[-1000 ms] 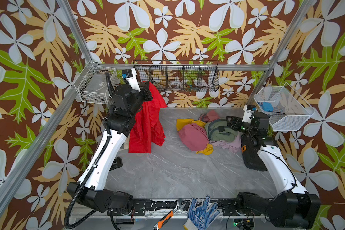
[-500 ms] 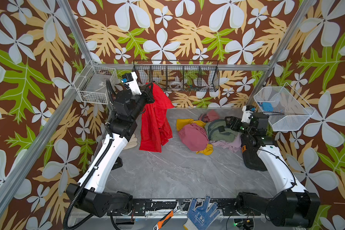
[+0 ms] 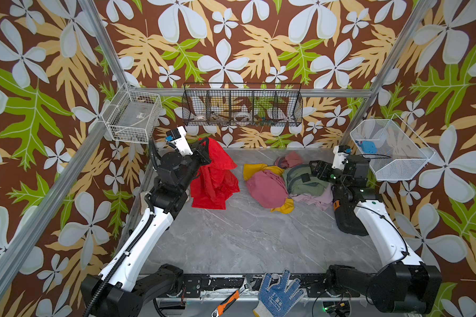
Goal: Pick out a specific cloth from the pile
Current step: 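Lower the red fleece with the left gripper onto the table beside the glove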
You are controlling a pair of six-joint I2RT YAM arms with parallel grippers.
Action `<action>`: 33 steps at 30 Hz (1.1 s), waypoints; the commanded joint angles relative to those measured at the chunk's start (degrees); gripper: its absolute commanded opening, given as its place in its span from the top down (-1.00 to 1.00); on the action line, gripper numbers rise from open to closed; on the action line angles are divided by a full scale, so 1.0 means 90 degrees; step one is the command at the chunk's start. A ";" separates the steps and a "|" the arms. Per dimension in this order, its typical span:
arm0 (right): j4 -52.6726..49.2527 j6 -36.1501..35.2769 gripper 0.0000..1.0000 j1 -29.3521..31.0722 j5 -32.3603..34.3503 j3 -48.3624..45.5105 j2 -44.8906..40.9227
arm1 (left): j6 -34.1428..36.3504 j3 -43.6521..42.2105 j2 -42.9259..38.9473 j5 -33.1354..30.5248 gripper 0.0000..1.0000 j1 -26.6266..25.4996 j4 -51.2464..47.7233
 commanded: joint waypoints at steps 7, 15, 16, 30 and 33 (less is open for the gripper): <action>0.0067 0.0020 -0.66 0.0070 -0.0064 -0.0023 0.0100 | -0.0074 -0.0560 -0.0241 -0.0342 1.00 -0.0208 -0.0933; 0.0013 0.0039 -0.65 0.0091 -0.0044 -0.0022 0.0134 | -0.0141 -0.0387 0.0326 -0.0173 1.00 -0.0254 -0.0909; 0.0019 0.0049 -0.65 0.0094 -0.0046 -0.0022 0.0129 | -0.0117 -0.0259 0.0483 -0.0131 1.00 -0.0254 -0.0946; -0.0114 0.0039 -0.63 0.0117 0.0013 -0.0086 0.0021 | -0.0356 0.0308 0.1892 0.0030 1.00 -0.0068 -0.0537; -0.0117 0.0039 -0.62 0.0109 -0.0007 -0.0100 0.0024 | -0.0372 0.0243 0.2121 0.0101 1.00 -0.0082 -0.0656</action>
